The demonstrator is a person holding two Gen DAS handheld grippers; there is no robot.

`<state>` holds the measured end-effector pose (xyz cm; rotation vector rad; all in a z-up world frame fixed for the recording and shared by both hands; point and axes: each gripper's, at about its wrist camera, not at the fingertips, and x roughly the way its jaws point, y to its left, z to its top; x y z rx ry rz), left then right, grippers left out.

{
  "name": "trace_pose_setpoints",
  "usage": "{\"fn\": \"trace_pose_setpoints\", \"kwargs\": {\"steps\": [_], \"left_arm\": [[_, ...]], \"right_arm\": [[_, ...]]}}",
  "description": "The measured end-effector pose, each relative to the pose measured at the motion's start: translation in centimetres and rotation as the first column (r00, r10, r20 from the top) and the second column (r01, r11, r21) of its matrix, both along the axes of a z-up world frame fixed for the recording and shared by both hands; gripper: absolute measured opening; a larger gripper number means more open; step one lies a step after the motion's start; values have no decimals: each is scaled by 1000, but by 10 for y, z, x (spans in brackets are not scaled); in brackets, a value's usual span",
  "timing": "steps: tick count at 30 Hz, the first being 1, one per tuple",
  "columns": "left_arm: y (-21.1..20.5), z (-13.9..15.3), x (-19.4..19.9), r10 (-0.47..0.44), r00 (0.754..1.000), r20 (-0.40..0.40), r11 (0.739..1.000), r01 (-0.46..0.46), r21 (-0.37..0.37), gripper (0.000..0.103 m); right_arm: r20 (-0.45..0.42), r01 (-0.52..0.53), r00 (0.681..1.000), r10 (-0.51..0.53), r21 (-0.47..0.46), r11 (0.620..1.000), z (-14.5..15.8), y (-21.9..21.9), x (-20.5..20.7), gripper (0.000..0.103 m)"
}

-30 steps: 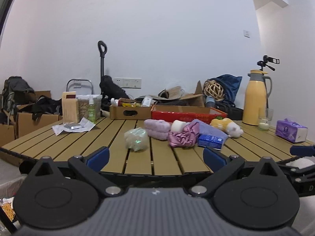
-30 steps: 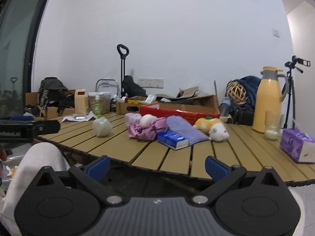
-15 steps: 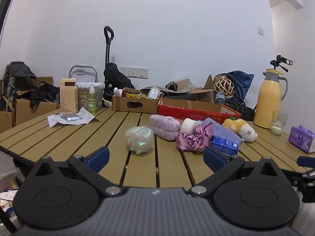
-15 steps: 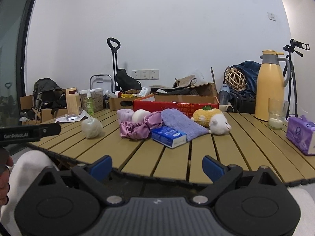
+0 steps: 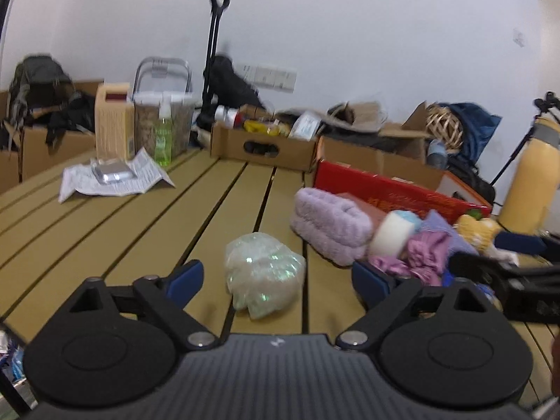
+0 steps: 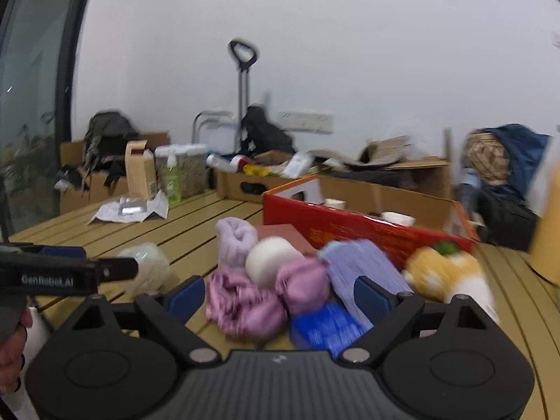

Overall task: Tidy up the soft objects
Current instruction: 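Grasp the clear plastic bag with the left tool while the right tool grasps the white foam cylinder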

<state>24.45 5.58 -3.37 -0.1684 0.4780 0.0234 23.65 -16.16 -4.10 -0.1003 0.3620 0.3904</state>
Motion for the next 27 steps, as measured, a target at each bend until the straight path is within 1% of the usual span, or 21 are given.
{"fn": "trace_pose_setpoints", "kwargs": {"steps": [2,3,4,5,6,7,8,10,11,13,17,20,21,24,27], "left_arm": [[4,-2,17,6,999,-31,1000,-6,-9,86],[6,-3,26,5,999,-45,1000,-5,-11,85],[7,-4,32,4,998,-64,1000,-5,-14,82],[9,-6,38,4,996,-88,1000,-6,-26,79],[10,-9,43,0,994,-111,999,-5,-42,72],[12,-11,47,-3,991,-131,998,-5,-60,61],[14,-13,49,-5,990,-143,997,-5,-73,55],[16,-15,50,-12,989,-148,997,0,-83,48],[16,-15,50,-12,989,-144,997,1,-78,45],[15,-13,48,-12,991,-136,998,3,-69,41],[9,1,38,-26,994,-102,997,18,-78,39],[3,22,18,-45,998,-40,996,41,-81,40],[1,29,11,-51,999,-18,996,49,-77,40],[-12,48,-16,-71,996,53,996,74,-55,40],[-25,62,-43,-111,988,107,993,115,-37,41]], "right_arm": [[-25,-38,999,38,-23,999,3,12,36,85],[-47,-52,998,50,-41,998,3,17,52,82],[-66,-59,996,55,-58,997,3,22,65,81],[-105,-80,992,72,-80,994,2,27,81,81],[-139,-99,986,86,-91,991,1,32,92,74],[-180,-117,979,98,-104,988,-1,36,105,70],[-210,-135,972,108,-114,984,-2,39,115,68],[-247,-157,962,118,-145,977,-6,45,127,57],[-251,-167,959,127,-144,975,-7,46,129,56],[-257,-171,957,133,-133,976,-6,45,129,52],[-220,-145,968,122,-94,985,4,38,124,50],[-146,-123,983,112,-64,990,24,28,106,51],[-103,-116,988,111,-47,992,32,23,94,51],[-21,-88,996,88,-26,996,51,9,61,52],[43,-53,998,53,-11,999,66,-8,18,52]]}}
